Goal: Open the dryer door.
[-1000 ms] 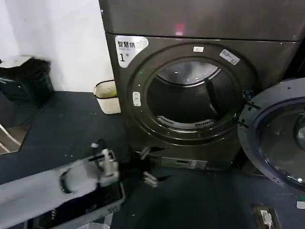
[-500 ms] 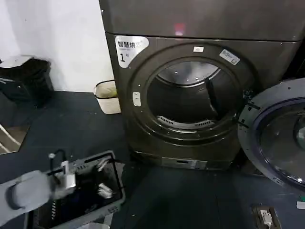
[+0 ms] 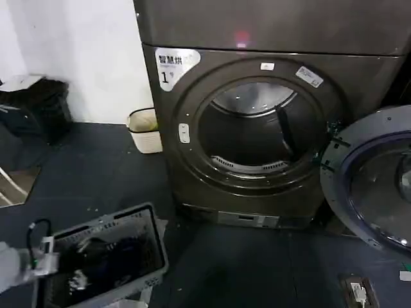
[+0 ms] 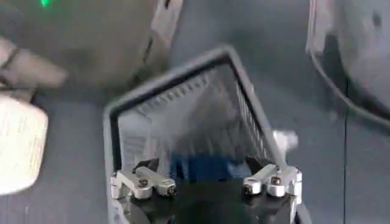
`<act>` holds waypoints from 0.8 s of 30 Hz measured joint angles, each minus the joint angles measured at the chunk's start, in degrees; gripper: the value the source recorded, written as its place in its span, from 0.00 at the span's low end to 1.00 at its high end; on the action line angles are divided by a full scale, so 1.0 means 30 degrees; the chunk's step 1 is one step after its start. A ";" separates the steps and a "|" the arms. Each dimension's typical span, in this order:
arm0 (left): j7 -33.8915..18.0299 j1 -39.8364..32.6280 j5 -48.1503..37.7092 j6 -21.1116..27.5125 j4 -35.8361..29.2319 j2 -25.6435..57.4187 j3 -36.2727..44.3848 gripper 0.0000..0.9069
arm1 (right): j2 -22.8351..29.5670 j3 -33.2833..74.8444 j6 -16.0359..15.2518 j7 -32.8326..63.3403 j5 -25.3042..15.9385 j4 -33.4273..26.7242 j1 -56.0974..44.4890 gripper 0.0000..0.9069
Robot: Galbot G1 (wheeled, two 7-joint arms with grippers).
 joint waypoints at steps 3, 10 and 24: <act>0.0254 0.0300 0.0203 0.0423 0.0399 0.0411 -0.0172 1.00 | -0.0067 0.0099 0.0025 -0.0011 0.0017 -0.0170 -0.0042 1.00; 0.1792 0.0436 0.1008 0.1259 0.1346 0.0860 -0.0310 1.00 | -0.0155 -0.0022 0.0039 -0.0051 0.0046 -0.0164 -0.0033 1.00; 0.2052 0.0435 0.0891 0.1039 0.1871 0.0720 -0.0446 1.00 | -0.0125 -0.0087 0.0098 -0.0103 0.0054 -0.0040 -0.0047 1.00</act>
